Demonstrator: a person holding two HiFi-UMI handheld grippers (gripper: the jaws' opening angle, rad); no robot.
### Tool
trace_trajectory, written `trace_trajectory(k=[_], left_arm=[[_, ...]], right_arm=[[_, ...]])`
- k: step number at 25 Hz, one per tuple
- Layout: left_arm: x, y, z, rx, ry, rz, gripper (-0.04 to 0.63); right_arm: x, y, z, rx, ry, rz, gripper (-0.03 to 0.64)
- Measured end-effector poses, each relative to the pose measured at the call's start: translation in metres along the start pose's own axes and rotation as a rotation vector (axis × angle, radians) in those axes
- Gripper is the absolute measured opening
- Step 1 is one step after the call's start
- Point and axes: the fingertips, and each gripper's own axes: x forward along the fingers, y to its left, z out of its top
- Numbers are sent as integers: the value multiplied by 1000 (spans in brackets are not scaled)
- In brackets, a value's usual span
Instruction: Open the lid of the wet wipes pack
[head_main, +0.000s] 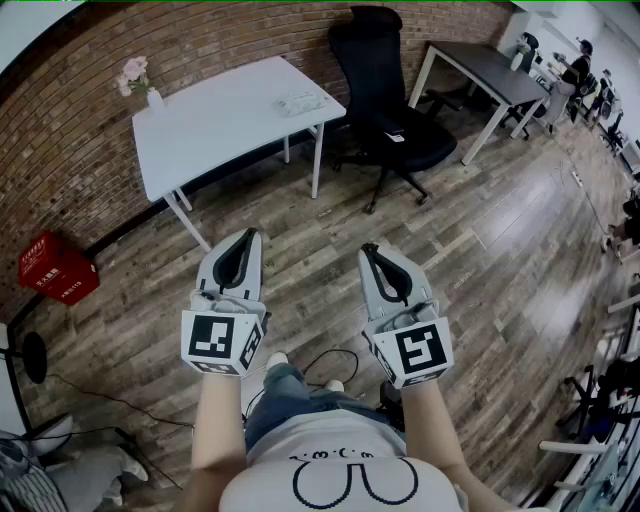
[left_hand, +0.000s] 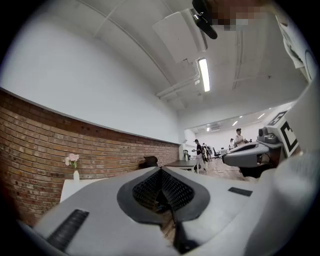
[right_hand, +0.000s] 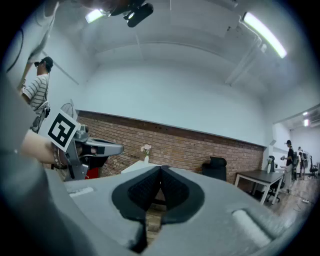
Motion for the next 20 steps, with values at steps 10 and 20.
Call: trace_trajectory(k=[10,20], left_arm=[[19,-27,-2,-1,-7,35,-2],[145,53,-29,-40,12,-1,-2]], right_arm=[[-5,-34,-18,14,4,33,-6],[128,-90,-36,31,7,22,-6]])
